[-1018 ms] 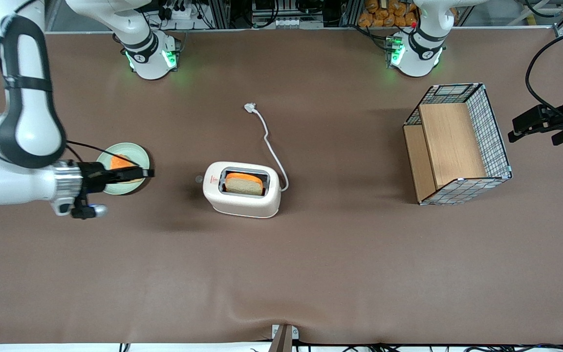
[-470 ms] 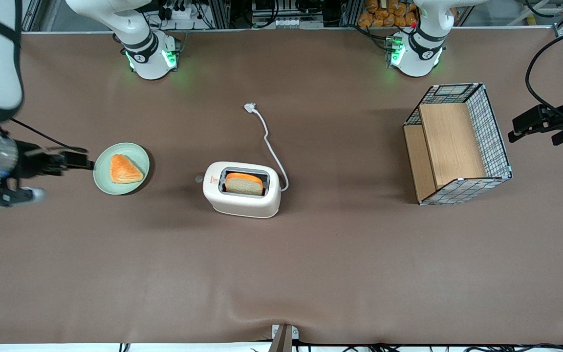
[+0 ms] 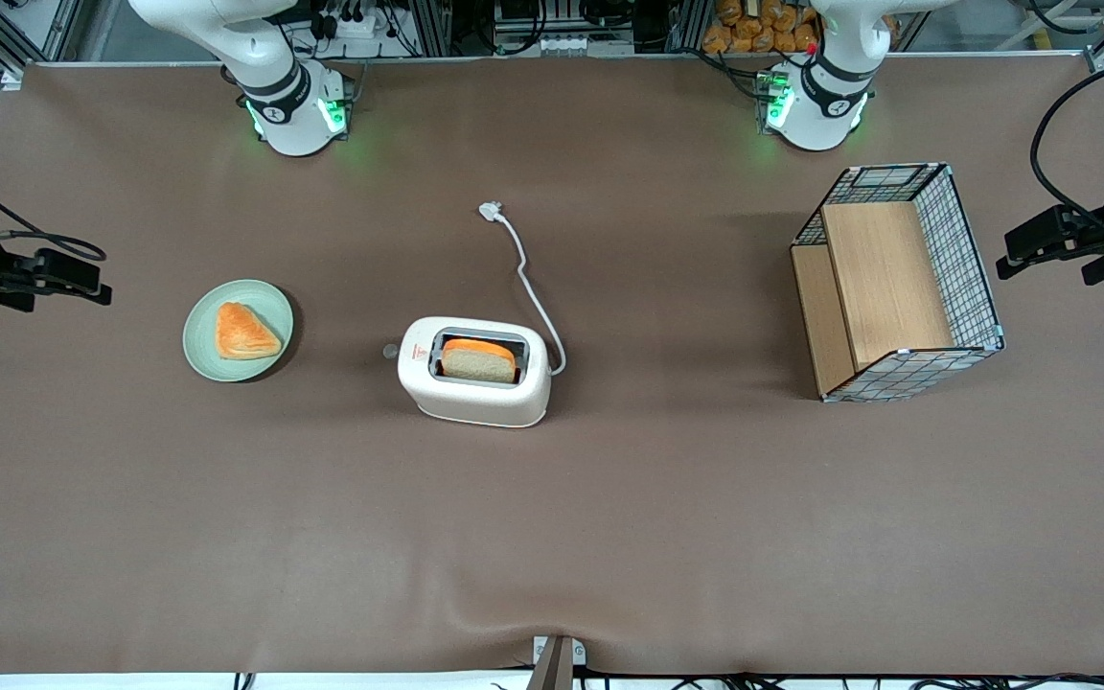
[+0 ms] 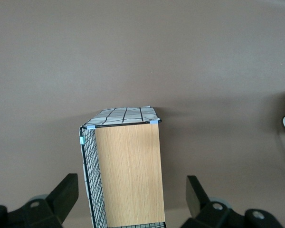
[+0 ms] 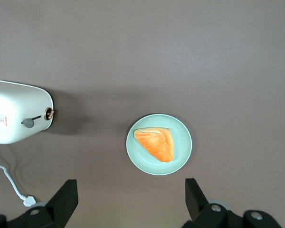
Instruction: Press toaster button with right arm
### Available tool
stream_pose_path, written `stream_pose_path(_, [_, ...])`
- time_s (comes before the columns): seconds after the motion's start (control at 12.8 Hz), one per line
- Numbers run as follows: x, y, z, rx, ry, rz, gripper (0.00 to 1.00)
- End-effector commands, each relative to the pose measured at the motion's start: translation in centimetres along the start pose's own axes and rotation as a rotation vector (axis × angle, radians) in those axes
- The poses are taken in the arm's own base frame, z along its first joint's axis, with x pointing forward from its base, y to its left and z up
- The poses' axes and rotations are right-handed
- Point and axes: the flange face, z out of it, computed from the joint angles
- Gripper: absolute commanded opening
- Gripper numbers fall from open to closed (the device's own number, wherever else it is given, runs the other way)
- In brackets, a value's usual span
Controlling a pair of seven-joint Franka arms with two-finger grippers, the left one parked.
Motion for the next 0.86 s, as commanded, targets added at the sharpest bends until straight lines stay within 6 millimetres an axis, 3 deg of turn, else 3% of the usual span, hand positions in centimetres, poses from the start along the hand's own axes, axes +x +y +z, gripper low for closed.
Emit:
stream_pose_path(0.0, [-3.0, -1.2, -1.8, -0.034, 0.022, 0.044, 1.0])
stream_pose_path(0.31, [-4.6, -0.8, -2.9, -0.037, 0.033, 0.073, 1.0])
stream_pose_path(0.78, [-4.9, -1.3, -4.2, -0.052, 0.037, 0.058, 1.0])
